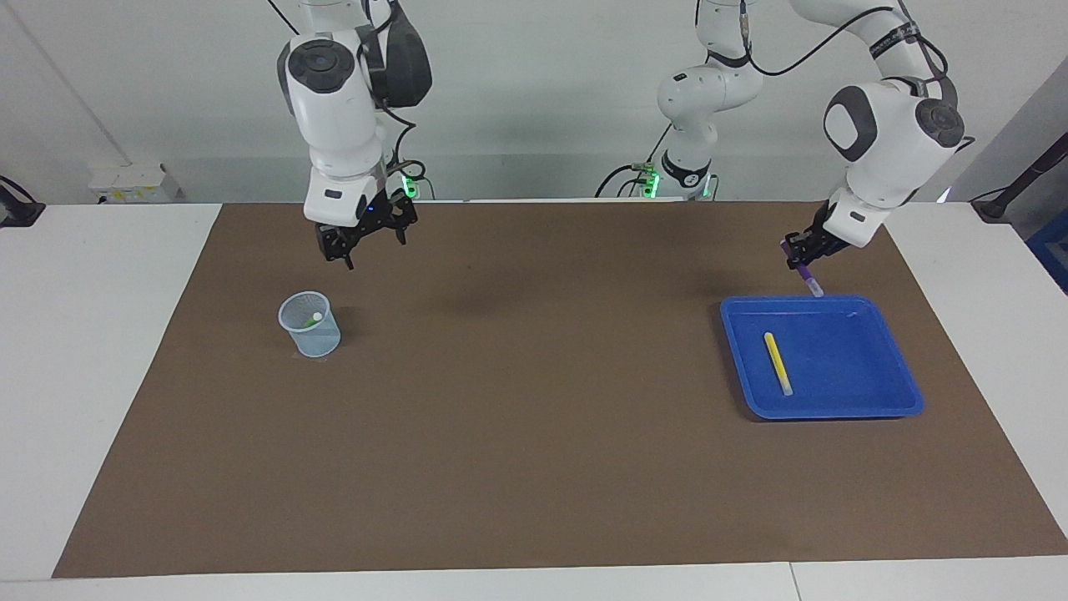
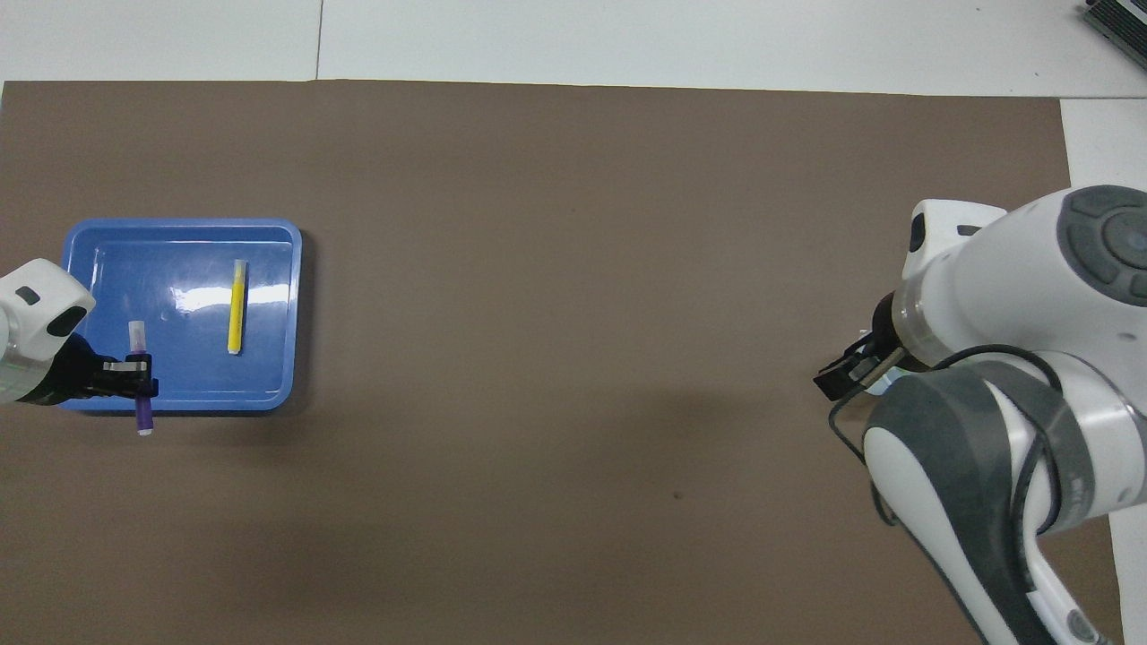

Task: Right arm passes pens to left for tray arrangement
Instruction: 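Lay the purple pen in the blue tray and open the left gripper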

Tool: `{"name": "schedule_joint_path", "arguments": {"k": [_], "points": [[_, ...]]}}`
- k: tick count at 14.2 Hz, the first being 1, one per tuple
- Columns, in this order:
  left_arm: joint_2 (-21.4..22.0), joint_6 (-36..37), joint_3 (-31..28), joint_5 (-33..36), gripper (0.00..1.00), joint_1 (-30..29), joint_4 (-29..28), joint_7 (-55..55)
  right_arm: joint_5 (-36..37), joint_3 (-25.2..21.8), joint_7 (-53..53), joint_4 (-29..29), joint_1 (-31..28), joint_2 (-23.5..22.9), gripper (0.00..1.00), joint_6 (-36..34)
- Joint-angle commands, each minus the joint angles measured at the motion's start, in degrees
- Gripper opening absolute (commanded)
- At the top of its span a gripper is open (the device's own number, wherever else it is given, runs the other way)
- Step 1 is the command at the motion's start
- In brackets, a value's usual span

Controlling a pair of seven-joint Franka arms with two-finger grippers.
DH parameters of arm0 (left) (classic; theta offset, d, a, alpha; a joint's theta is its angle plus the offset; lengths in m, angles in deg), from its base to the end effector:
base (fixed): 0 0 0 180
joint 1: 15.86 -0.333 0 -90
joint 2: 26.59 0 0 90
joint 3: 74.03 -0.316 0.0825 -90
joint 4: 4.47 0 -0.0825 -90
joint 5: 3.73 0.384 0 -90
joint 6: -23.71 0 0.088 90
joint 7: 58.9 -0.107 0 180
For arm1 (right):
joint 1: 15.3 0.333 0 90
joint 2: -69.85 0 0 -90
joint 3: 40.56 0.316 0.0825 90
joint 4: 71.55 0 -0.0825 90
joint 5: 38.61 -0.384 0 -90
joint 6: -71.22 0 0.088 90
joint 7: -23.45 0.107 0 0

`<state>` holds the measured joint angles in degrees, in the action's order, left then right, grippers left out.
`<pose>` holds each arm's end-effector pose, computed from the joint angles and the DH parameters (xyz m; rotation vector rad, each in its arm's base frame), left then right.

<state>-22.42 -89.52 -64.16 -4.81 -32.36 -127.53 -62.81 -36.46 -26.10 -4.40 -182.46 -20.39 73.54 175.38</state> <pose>0.5093 0.0571 0.4252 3.1229 0.0888 -0.1547 0.5287 0.0867 0.5062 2.9309 1.0020 -0.0979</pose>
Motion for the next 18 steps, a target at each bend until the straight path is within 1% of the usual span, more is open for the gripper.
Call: {"name": "schedule_joint_path", "arguments": {"k": [1, 2, 4, 5, 6, 7, 9, 10, 12, 14, 15, 17, 18], "points": [[-4.6, -3.4, 0.2, 2.4, 0.00, -0.9, 3.1, -1.5, 0.8, 0.7, -12.0, -5.4, -3.9, 0.4, 0.98, 6.1], [-6.4, -4.5, 0.2, 2.9, 0.00, -0.9, 3.9, -1.5, 0.8, 0.7, -14.9, -6.9, -4.2, 0.2, 0.98, 8.7], [-9.9, -6.7, 0.2, 3.5, 0.00, -1.0, 5.8, -1.4, 0.8, 0.8, -18.5, -9.6, -6.2, -0.4, 0.98, 11.5], [-11.7, -8.3, 0.1, 3.5, 0.00, -1.1, 6.5, -1.4, 0.8, 0.7, -21.3, -10.5, -6.5, -1.5, 0.96, 12.9], [-13.3, -10.2, 0.1, 3.5, 0.00, -1.1, 6.6, -1.3, 0.8, 0.7, -24.8, -10.6, -7.6, -2.3, 0.89, 14.0], [-14.9, -12.6, 0.1, 4.1, 0.00, -1.2, 6.6, -1.2, 0.8, 0.7, -26.0, -10.9, -8.3, -2.8, 0.83, 14.1], [-17.6, -16.0, 0.1, 5.8, 0.00, -2.2, 6.9, -1.2, 0.8, 0.7, -25.9, -11.3, -8.3, -2.9, 0.75, 15.8], [-19.0, -17.7, 0.1, 5.8, 0.00, -2.2, 7.2, -1.2, 0.8, 0.7, -25.8, -11.9, -8.4, -3.2, 0.73, 16.9], [-20.5, -19.3, 0.1, 5.8, 0.00, -2.2, 7.1, -0.9, 0.8, 0.7, -24.6, -12.5, -8.4, -3.8, 0.71, 18.0], [-21.6, -22.3, 0.1, 5.8, 0.00, -2.3, 6.4, -0.7, 0.8, 0.7, -24.5, -12.5, -9.0, -4.6, 0.63, 18.4], [-22.1, -24.0, 0.1, 5.9, 0.00, -2.3, 5.8, -0.7, 0.8, 0.7, -24.5, -12.5, -9.7, -5.0, 0.60, 18.6], [-22.4, -26.1, 0.1, 5.9, 0.00, -2.3, 4.7, -0.8, 0.8, 0.7, -24.5, -12.6, -10.2, -5.3, 0.60, 19.1], [-22.5, -25.9, 0.1, 5.9, 0.07, -2.2, 4.7, -0.8, 0.8, 0.7, -24.5, -12.6, -10.1, -5.4, 0.60, 19.4]]}}
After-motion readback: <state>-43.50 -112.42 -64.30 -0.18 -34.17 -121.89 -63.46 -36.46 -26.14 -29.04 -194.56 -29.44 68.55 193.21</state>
